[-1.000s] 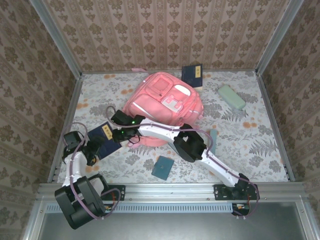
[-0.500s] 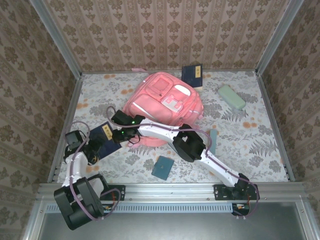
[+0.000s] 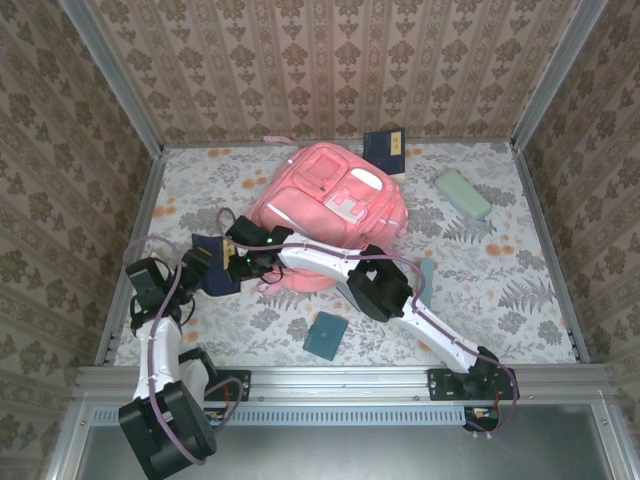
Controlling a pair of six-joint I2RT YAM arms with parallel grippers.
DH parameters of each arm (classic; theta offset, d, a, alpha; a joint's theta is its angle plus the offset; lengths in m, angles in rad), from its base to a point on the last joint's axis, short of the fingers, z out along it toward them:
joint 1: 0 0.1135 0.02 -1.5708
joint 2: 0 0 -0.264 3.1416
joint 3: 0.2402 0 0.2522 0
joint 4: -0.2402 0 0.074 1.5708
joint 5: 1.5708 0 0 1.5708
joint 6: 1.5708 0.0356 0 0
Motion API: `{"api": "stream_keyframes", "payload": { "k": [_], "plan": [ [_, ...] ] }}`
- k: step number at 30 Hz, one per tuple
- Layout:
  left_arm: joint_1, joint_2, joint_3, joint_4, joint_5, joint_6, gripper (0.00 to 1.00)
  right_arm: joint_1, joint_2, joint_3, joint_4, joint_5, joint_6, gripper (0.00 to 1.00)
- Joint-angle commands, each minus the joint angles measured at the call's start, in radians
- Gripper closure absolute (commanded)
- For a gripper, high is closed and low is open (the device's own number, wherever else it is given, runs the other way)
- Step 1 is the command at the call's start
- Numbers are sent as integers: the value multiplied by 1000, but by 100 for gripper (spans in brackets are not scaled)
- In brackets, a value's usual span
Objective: Pack books, pencil case, and school supplies into a backpack
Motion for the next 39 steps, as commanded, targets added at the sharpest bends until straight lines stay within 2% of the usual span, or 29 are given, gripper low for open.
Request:
{"api": "stream_keyframes", "payload": {
  "k": [1, 5, 8, 13, 17, 21, 24, 29, 31, 36, 39],
  "plan": [
    [-46, 10, -1, -61, 185, -29, 21, 37, 24, -11, -19, -79, -6, 74],
    [-51, 26, 33, -221, 113, 33, 22, 34, 20, -11, -24, -63, -6, 74],
    [-63, 15, 31, -258, 122, 32, 22, 27, 3, -16, -52, -25, -10, 74],
    [-112, -16, 36, -364, 89, 29, 20, 2, -87, -120, -34, 47, -26, 72],
    [-142, -14, 34, -399, 15, 33, 19, -19, -142, -191, 5, 60, -34, 71],
    [-146, -1, 52, -402, -52, 41, 20, -22, -127, -183, 6, 35, -40, 71],
    [-146, 18, 62, -361, -62, 52, 28, -20, -116, -185, 13, 19, -31, 71],
    [-145, 43, 66, -323, -57, 57, 61, -15, -131, -186, 15, 10, -37, 70],
    [-146, 33, 66, -329, -60, 57, 68, -15, -156, -187, 15, 11, -43, 70],
    [-145, -7, 70, -335, -43, 42, 99, -15, -272, -204, 12, 42, -78, 65],
    [-145, -29, 88, -345, -26, 30, 100, -17, -360, -230, -13, 93, -135, 63]
  ]
}}
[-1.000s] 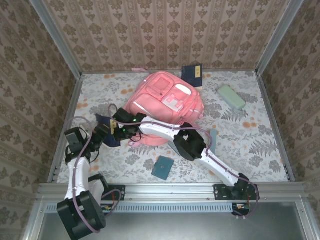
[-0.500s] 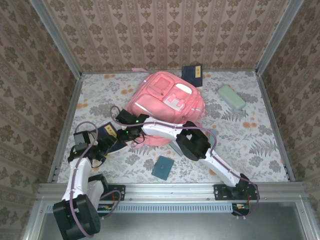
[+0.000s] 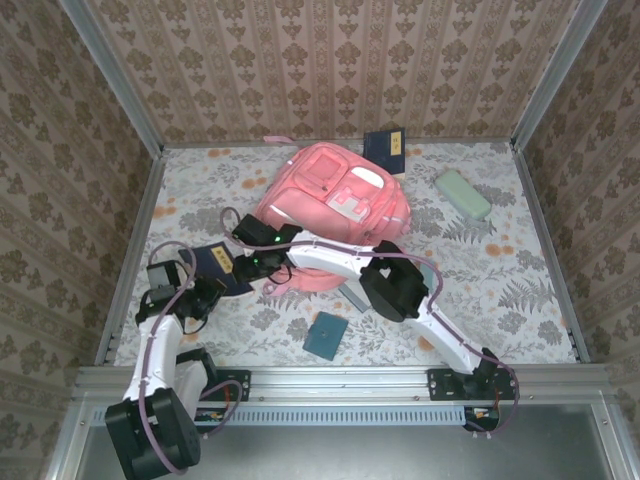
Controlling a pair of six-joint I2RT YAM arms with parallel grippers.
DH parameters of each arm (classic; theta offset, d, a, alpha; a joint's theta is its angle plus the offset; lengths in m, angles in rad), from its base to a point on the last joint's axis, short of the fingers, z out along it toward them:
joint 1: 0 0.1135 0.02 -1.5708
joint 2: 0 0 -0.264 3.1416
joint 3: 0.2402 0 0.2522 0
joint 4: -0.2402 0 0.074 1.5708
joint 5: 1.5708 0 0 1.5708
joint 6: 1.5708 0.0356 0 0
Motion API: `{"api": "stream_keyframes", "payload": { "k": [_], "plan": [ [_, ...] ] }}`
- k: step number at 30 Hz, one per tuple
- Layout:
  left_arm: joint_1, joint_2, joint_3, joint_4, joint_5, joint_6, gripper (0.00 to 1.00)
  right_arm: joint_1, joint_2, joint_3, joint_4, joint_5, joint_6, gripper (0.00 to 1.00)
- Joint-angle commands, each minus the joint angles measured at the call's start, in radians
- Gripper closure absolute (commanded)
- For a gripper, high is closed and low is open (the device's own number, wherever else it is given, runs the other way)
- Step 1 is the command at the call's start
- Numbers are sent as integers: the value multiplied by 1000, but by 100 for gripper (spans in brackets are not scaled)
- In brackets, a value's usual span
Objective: Pack books, pencil case, and school supplies into a backpack
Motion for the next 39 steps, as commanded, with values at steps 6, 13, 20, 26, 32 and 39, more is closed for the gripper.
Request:
{"api": "stream_keyframes", "payload": {
  "k": [6, 13, 20, 26, 32, 39],
  "plan": [
    [-9, -53, 119, -18, 39, -28, 100, -62, -270, -75, -121, 198, -227, 59],
    [-19, -51, 207, -8, 62, -54, 100, -125, -259, -137, -223, 260, -474, 54],
    [-27, -49, 231, -1, 77, -57, 100, -124, -175, -139, -246, 316, -570, 49],
    [-35, -49, 244, -3, 80, -47, 100, -124, -114, -117, -256, 424, -588, 48],
    [-39, -52, 249, -4, 81, -41, 100, -124, -123, -120, -255, 447, -577, 91],
    [-50, -53, 267, 20, 75, -52, 100, -122, -211, 9, -311, 358, -496, 100]
  ]
}}
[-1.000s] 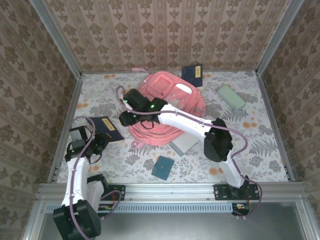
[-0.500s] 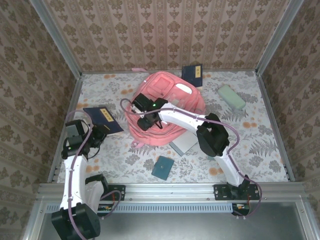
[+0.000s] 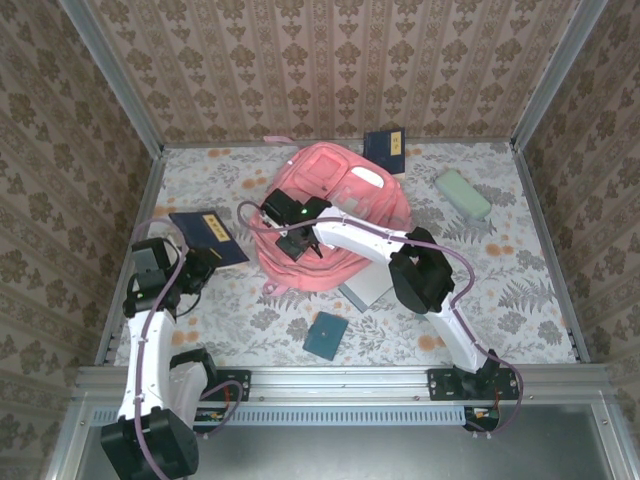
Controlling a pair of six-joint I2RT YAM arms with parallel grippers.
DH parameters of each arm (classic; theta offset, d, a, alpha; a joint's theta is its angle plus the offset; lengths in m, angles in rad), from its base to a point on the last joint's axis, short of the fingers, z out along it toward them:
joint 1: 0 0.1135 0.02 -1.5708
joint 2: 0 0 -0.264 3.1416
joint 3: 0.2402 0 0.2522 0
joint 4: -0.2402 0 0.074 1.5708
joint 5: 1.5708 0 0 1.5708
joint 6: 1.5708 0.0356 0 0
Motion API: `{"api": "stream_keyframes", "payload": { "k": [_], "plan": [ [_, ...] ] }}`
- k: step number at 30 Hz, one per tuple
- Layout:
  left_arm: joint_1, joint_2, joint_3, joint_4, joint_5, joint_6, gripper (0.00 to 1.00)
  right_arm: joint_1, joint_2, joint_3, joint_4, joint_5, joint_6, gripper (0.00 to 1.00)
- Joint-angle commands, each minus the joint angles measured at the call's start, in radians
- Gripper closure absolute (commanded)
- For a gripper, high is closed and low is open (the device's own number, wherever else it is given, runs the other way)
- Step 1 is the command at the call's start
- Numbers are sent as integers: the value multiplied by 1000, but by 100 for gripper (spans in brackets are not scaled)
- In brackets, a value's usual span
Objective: Pack books, pencil case, and school supplies into a backpack
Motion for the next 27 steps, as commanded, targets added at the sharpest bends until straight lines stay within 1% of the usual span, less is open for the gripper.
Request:
{"api": "stream_keyframes", "payload": {
  "k": [1, 6, 9, 11, 12, 15, 18, 19, 21, 22, 23, 26, 27],
  "plan": [
    [-10, -17, 53, 48, 18, -9, 100, -5, -77, 108, -56, -45, 60, 100],
    [-37, -17, 63, 113, 3, -76, 100, -15, -60, 329, -154, -115, 132, 100],
    [-63, -20, 74, 150, -19, -114, 100, -42, -27, 474, -214, -168, 213, 100],
    [-81, -27, 77, 169, -42, -143, 100, -65, -18, 532, -223, -209, 274, 100],
    [-89, -32, 83, 176, -57, -155, 100, -76, -18, 548, -216, -235, 303, 100],
    [-127, -50, 106, 159, -135, -161, 100, -91, -29, 563, -190, -260, 344, 100],
    [-168, -53, 68, 240, -168, -227, 100, -101, -42, 561, -171, -299, 385, 100],
    [-192, -51, 49, 278, -188, -259, 100, -103, -44, 562, -164, -309, 400, 100],
    [-285, -41, 9, 376, -264, -302, 100, -103, -51, 562, -140, -332, 425, 100],
    [-331, -33, 1, 406, -324, -305, 100, -103, -54, 562, -129, -339, 437, 100],
    [-405, -17, -5, 441, -387, -299, 100, -103, -57, 562, -117, -343, 451, 100],
    [-561, 56, 3, 534, -536, -285, 100, -103, -61, 562, -90, -357, 479, 100],
    [-593, 83, 4, 562, -571, -286, 100, -103, -62, 561, -86, -361, 488, 100]
  ]
}}
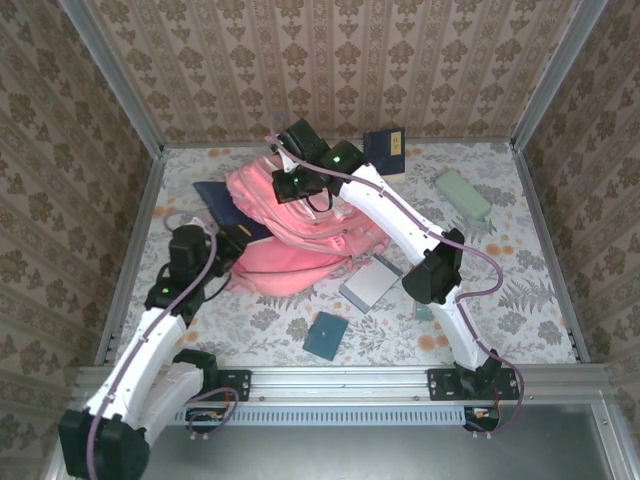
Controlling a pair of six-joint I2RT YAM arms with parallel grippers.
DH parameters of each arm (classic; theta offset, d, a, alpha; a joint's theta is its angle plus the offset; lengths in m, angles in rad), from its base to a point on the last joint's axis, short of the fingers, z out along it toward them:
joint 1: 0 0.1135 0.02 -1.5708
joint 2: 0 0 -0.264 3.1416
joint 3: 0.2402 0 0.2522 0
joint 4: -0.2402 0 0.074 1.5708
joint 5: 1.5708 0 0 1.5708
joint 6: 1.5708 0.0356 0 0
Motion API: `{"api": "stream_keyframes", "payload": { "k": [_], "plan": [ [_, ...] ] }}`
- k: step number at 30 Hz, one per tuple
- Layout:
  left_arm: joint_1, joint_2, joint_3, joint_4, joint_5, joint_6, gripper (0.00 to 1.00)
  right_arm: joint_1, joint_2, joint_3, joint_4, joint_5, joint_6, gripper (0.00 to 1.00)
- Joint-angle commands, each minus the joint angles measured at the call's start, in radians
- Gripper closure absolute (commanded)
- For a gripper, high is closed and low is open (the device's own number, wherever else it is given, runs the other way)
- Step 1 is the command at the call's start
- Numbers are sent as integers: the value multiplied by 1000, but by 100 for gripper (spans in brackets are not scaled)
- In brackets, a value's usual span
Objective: Pack books, pencil case, and school supplies into a backpack
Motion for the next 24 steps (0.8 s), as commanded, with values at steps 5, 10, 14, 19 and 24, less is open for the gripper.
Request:
{"api": "stream_keyframes", "payload": {
  "k": [5, 10, 14, 19, 24],
  "plan": [
    [-187, 215, 1, 378, -287, -69, 100, 6, -64, 35, 135, -97, 114, 100],
    [-203, 387, 51, 504, -287, -79, 100, 5, -71, 32, 147, -114, 135, 100],
    [-205, 499, 81, 548, -287, -95, 100, 6, -83, 25, 159, -126, 143, 100],
    [-212, 638, 114, 638, -241, -136, 100, 5, -84, 17, 168, -134, 151, 100],
    [-234, 693, 136, 578, -224, -156, 67, 2, -84, 17, 166, -137, 150, 100]
  ]
}}
